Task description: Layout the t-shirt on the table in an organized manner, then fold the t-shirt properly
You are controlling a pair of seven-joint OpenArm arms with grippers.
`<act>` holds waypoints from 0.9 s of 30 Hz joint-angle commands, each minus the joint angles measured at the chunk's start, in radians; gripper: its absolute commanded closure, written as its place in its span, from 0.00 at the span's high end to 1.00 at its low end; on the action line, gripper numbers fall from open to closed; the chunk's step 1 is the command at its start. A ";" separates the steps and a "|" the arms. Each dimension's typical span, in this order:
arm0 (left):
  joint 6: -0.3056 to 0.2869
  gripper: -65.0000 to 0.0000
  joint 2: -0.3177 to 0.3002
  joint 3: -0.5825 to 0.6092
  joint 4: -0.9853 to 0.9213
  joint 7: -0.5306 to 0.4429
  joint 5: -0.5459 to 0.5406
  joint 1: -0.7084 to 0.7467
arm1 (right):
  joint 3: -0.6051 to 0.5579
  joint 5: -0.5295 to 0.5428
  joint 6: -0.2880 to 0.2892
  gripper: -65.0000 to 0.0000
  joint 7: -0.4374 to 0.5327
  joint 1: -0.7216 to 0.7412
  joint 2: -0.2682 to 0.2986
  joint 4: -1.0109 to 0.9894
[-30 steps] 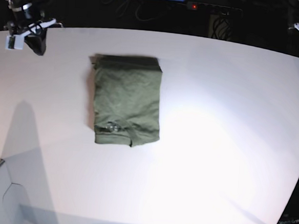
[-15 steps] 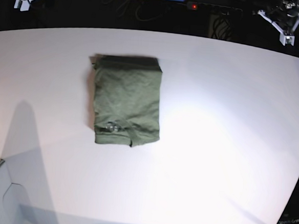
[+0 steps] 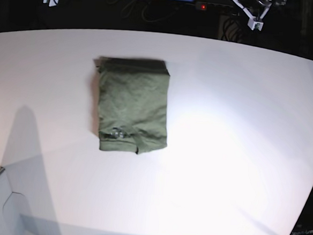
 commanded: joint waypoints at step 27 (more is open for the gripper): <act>0.635 0.00 0.025 0.348 -0.546 -0.358 0.047 -0.226 | -0.789 0.007 -0.630 0.00 0.726 0.135 0.182 -0.776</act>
